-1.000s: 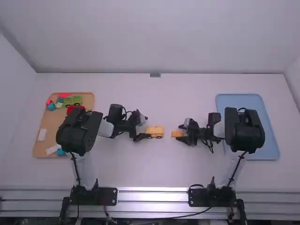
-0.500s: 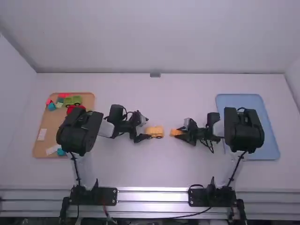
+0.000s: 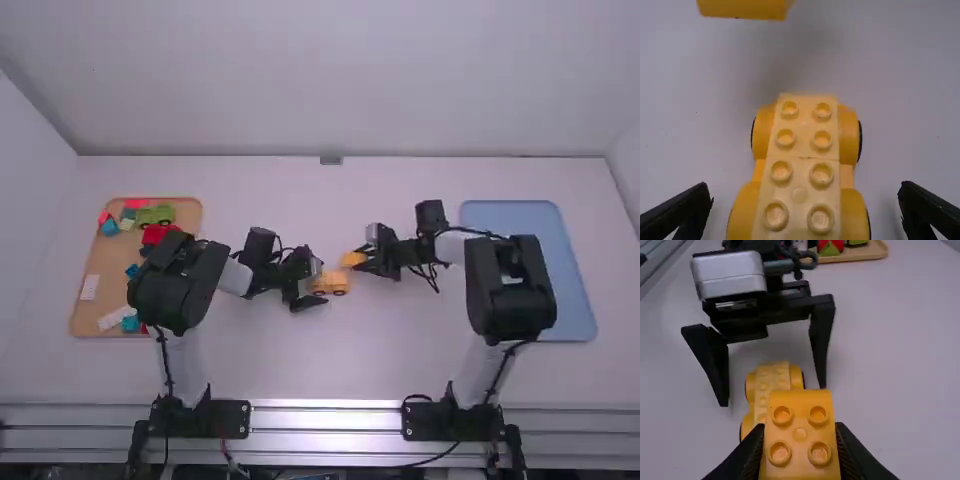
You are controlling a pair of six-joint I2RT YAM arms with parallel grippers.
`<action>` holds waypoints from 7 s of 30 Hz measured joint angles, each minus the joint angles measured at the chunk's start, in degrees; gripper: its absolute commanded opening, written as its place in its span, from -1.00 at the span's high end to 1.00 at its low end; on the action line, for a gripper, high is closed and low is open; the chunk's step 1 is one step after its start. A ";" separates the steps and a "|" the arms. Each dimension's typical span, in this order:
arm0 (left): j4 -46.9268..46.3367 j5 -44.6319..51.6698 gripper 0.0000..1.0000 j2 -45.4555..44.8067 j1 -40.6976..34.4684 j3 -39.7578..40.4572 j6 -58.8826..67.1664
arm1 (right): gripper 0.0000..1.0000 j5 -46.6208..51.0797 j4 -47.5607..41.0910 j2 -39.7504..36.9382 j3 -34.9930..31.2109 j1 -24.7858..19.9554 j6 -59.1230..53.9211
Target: Assemble lego blocks to make yellow taxi
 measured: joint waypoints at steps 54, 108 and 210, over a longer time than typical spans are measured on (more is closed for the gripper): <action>5.66 1.18 0.02 4.13 -0.11 0.87 -0.09 | 0.92 0.11 16.59 7.32 -1.97 8.46 8.37; 2.89 2.01 0.17 4.15 -0.37 1.92 0.42 | 0.78 4.70 12.92 5.81 -2.29 9.92 8.79; -36.61 -61.29 -0.98 -54.31 1.09 5.25 -34.40 | 0.40 45.29 -30.38 -9.92 23.67 -6.86 17.20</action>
